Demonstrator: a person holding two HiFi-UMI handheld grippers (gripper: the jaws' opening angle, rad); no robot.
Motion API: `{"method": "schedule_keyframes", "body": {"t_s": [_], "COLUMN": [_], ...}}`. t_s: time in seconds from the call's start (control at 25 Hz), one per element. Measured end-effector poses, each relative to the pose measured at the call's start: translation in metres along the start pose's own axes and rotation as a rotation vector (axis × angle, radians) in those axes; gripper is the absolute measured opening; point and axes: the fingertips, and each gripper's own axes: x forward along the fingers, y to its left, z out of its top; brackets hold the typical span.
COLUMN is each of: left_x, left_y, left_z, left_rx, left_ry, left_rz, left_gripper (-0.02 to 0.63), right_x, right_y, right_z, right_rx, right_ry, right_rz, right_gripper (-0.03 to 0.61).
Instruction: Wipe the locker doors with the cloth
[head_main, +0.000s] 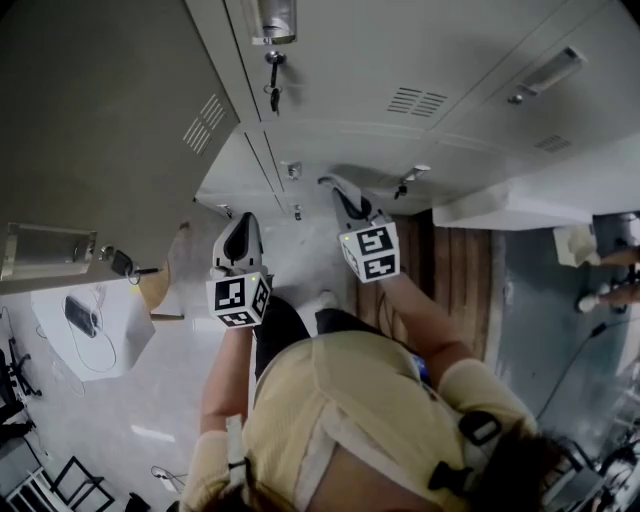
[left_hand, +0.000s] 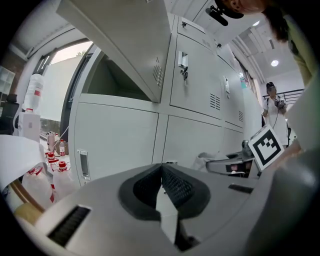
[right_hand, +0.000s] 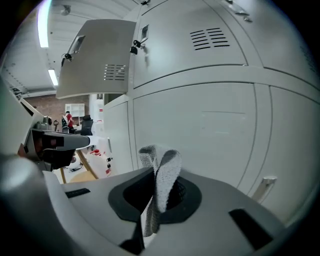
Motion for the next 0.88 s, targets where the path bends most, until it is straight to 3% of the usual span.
{"method": "schedule_keyframes", "body": {"t_s": [0.4,0.88], "left_x": [-0.006,-0.005], "left_y": [0.022,0.033], "left_z": [-0.009,-0.011], "left_rx": [-0.042,-0.054], "left_ry": [0.014,0.021], "left_rz": [0.034,0.047], "left_gripper": [0.002,0.002], "right_x": [0.055,0.079], "right_y": [0.054,0.035], "right_z": [-0.01,-0.02], "right_rx": [-0.063,-0.097], "right_ry": [0.037,0.056], "right_rz": [0.094,0.033], "right_gripper": [0.009,0.009]}}
